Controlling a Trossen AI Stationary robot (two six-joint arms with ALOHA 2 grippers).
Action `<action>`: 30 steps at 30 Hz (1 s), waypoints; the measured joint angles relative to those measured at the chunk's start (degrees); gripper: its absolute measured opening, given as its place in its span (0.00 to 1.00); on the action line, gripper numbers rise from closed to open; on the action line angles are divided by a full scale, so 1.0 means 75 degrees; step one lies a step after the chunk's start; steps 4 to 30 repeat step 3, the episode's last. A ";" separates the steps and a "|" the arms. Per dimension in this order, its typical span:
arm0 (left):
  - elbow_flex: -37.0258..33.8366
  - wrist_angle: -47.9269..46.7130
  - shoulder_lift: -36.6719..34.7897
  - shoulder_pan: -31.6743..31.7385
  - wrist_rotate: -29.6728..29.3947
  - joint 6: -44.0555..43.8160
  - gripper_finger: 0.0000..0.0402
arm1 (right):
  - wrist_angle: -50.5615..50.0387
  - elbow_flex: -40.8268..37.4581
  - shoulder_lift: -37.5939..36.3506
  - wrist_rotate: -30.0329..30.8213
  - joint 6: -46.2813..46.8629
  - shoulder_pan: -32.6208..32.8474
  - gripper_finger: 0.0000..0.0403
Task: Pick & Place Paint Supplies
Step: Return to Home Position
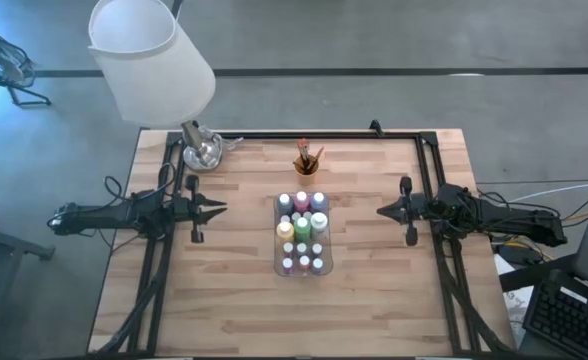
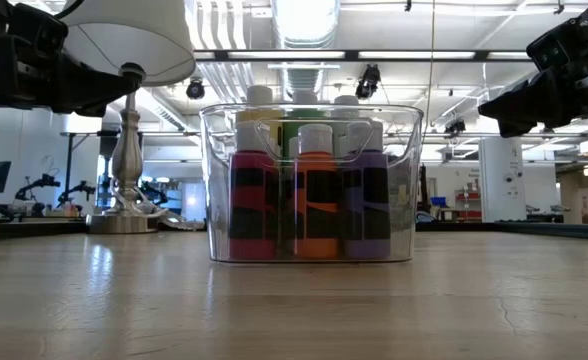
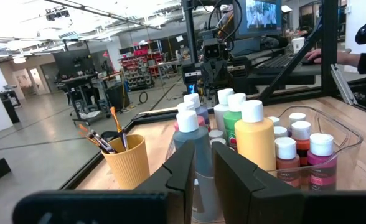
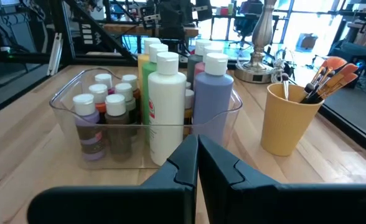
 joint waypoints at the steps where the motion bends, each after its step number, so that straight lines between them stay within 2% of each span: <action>1: 0.0000 0.0000 -0.0002 -0.0001 0.0001 0.0000 0.15 | 0.0003 0.0000 0.0000 -0.0001 -0.0003 0.0000 0.02; 30: 0.0000 0.0000 -0.0002 -0.0001 0.0001 -0.0001 0.15 | 0.0000 0.0000 0.0000 -0.0003 0.0000 0.0000 0.02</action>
